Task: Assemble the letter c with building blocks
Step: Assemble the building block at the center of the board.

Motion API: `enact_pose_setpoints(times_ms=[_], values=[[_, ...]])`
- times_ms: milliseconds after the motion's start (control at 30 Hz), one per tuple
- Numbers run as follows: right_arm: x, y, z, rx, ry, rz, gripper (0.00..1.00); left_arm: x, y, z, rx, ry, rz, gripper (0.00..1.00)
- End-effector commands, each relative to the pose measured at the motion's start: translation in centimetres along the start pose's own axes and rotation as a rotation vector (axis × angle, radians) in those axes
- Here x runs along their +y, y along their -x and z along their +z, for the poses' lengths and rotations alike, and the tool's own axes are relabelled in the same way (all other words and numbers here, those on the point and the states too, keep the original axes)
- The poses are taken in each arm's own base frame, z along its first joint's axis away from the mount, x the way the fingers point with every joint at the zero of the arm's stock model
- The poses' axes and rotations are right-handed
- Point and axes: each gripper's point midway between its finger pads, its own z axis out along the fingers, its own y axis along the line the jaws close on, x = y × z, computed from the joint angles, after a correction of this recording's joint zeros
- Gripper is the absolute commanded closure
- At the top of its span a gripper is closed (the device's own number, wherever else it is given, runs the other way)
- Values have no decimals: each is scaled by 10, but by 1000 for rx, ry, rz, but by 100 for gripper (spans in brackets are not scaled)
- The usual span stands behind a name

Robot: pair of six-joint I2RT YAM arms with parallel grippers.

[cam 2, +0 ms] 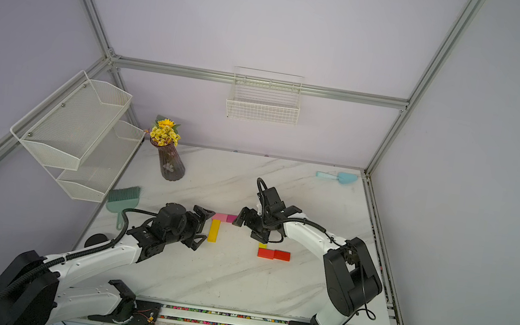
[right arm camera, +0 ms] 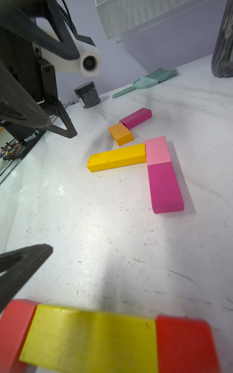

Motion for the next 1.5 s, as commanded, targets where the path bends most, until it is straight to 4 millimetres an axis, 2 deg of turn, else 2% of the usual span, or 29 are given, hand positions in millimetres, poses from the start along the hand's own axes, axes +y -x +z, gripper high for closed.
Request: enact_pose_setpoints(times_ms=[0, 200, 367, 467, 700, 933, 1233, 1467], values=[[14, -7, 9, -22, 47, 19, 8, 15, 12, -16, 13, 121, 118, 0], [22, -25, 36, -55, 41, 61, 8, 16, 42, -30, 71, 238, 246, 0], [36, -32, 66, -94, 69, 105, 8, 16, 53, -34, 196, 384, 368, 0], [43, -33, 84, -125, 87, 133, 8, 27, 57, -30, 263, 464, 403, 0], [47, -31, 111, -173, 83, 161, 9, 35, 66, -28, 306, 434, 370, 0], [50, -21, 120, -206, 69, 159, 9, 40, 71, -29, 336, 426, 346, 0], [41, -15, 106, -264, 25, 174, 10, 34, 73, -31, 327, 402, 341, 0], [39, -5, 109, -263, 23, 179, 10, 33, 73, -28, 323, 391, 329, 0]])
